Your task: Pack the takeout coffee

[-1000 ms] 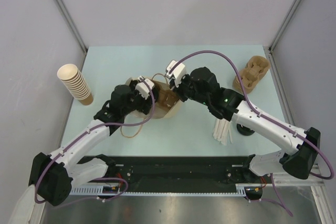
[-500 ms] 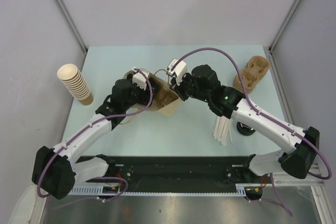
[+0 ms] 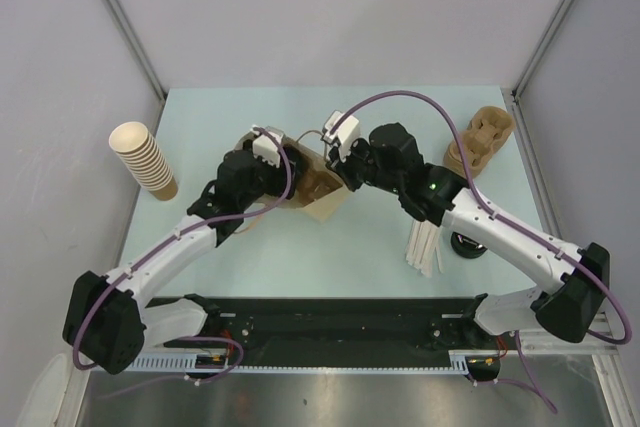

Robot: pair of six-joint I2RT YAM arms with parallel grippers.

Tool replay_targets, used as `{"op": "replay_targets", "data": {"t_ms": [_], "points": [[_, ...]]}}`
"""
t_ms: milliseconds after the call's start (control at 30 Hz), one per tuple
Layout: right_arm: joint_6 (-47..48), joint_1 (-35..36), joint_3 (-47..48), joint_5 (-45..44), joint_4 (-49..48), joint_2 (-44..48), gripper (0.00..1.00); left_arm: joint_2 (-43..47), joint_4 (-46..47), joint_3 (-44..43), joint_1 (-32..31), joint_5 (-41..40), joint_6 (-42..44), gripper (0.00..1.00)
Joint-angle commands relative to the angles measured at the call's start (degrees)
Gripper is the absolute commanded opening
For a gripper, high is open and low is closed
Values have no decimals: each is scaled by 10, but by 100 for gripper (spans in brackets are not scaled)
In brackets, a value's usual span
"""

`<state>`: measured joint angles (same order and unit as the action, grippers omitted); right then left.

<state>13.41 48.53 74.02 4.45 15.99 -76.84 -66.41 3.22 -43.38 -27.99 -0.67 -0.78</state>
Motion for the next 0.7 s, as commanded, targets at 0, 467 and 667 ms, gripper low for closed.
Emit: {"op": "replay_targets", "data": {"t_ms": [0, 467, 667], "points": [[40, -4, -19, -28, -90, 36, 0, 38, 51, 35, -16, -9, 64, 0], [67, -17, -17, 38, -84, 15, 9, 64, 39, 77, -24, 23, 84, 0], [70, -14, -5, 40, -78, -10, 26, 76, 38, 94, -24, 22, 80, 0]]}}
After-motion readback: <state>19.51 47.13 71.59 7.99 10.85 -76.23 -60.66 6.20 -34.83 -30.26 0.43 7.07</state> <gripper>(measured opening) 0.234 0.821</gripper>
